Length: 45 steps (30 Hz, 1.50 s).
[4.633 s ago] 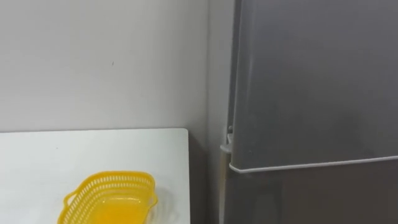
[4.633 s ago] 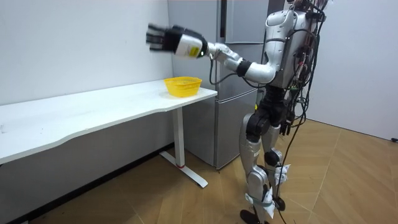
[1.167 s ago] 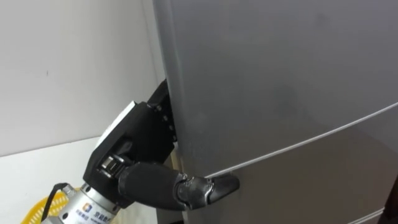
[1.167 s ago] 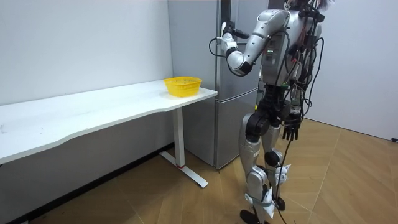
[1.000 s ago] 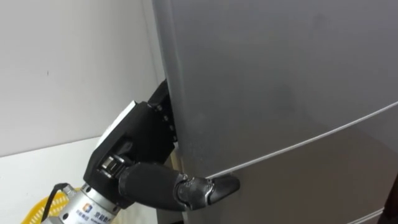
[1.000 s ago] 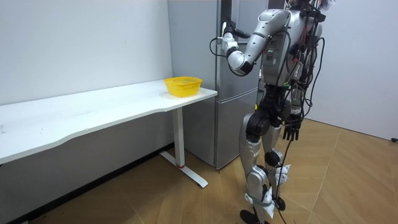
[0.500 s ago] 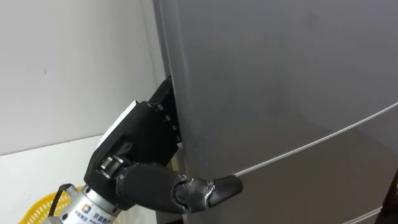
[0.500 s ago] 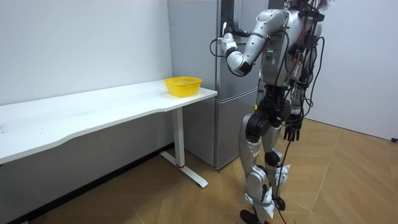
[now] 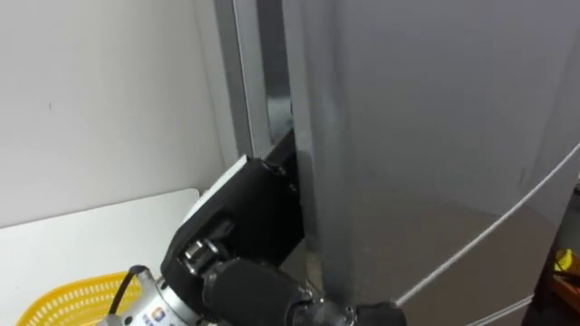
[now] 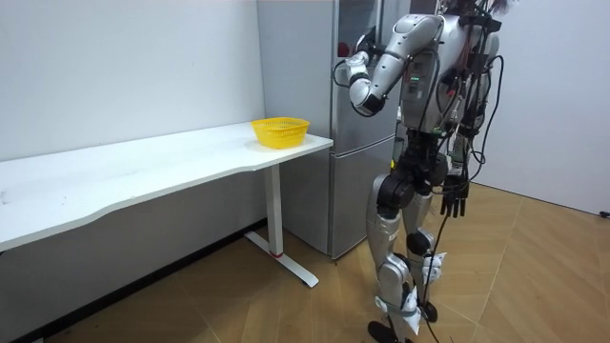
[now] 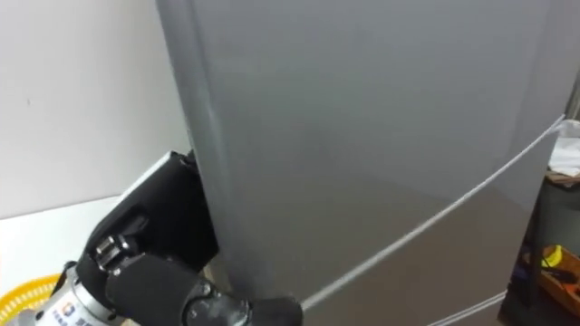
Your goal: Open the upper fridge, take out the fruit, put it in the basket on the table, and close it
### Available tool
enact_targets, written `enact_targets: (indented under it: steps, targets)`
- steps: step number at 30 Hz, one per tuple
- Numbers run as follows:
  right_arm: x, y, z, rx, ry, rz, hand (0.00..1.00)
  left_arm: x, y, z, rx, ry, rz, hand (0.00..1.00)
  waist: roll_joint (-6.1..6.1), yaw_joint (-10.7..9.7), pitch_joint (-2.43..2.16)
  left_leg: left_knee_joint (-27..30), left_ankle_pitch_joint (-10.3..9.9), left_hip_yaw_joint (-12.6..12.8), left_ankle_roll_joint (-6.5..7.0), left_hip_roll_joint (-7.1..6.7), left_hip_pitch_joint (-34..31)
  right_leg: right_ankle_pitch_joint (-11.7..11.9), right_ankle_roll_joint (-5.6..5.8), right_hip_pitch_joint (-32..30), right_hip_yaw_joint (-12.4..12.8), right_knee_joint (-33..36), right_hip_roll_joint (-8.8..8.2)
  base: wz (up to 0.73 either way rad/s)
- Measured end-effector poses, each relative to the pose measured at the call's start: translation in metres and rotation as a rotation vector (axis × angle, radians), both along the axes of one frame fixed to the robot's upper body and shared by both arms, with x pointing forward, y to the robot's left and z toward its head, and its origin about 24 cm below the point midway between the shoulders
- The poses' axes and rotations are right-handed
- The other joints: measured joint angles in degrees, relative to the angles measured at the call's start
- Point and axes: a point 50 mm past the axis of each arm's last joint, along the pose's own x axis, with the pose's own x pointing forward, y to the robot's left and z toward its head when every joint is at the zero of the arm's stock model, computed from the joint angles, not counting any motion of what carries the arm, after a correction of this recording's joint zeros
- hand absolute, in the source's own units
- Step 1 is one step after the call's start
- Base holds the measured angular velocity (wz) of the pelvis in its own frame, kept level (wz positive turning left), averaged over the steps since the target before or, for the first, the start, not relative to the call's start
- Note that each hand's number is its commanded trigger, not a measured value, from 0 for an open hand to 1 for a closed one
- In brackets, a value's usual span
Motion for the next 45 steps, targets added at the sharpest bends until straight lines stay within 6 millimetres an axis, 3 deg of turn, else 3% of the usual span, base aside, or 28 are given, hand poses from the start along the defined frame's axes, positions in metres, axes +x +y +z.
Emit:
enact_targets:
  steps: [4, 11, 18, 27, 36, 45]
  targets:
    - [0.003, 0.0, 0.0, 0.006, -0.007, 0.002, 0.0, -0.004, -0.015, 0.002, 0.028, -0.026, -0.107, 0.0, 0.05, -0.44, -0.02, 0.0, 0.0, 0.71, 0.0, 0.08, 0.11, 0.01, -0.01, -0.13, 0.65, 0.04, 0.12, -0.09]
    - [0.007, 0.0, 0.001, 0.003, -0.02, 0.002, 0.0, -0.007, -0.023, 0.008, 0.026, -0.06, -0.22, 0.0, 0.46, -1.72, 0.07, -0.16, 0.0, 1.98, 0.0, 0.34, 0.99, 0.08, -0.12, -0.2, 2.33, -0.04, 0.56, -0.13]
    - [0.009, -0.001, 0.001, -0.008, -0.035, 0.007, 0.0, -0.009, -0.026, 0.009, 0.016, -0.064, -0.272, 0.0, 0.61, -2.52, 0.03, -0.17, 0.0, 2.98, -0.01, 0.75, 1.1, 0.23, -0.37, -0.22, 2.88, -0.01, 0.98, -0.07]
    - [0.014, -0.002, 0.001, -0.016, -0.06, 0.016, 0.0, -0.008, -0.027, 0.009, -0.001, -0.052, -0.285, 0.0, 0.89, -2.59, 0.33, -0.26, 0.0, 3.26, -0.01, 0.86, 0.99, 0.28, -0.48, -0.79, 3.01, -0.05, 1.09, 0.0]
    - [0.015, -0.001, 0.001, -0.013, -0.064, 0.035, 0.0, -0.008, -0.028, 0.01, 0.005, -0.061, -0.286, 0.0, 1.02, -2.82, 0.24, -0.34, 0.0, 3.29, -0.01, 0.88, 0.95, 0.31, -0.53, -0.81, 2.9, -0.02, 1.11, 0.0]
    - [0.021, -0.002, 0.002, -0.025, -0.098, 0.024, 0.0, -0.012, -0.05, 0.02, 0.02, -0.095, -0.359, 0.0, 1.54, -3.32, -0.06, -0.26, 0.0, 3.42, -0.01, 0.79, 0.62, 0.32, -0.51, -1.19, 2.94, -0.14, 1.02, -0.01]
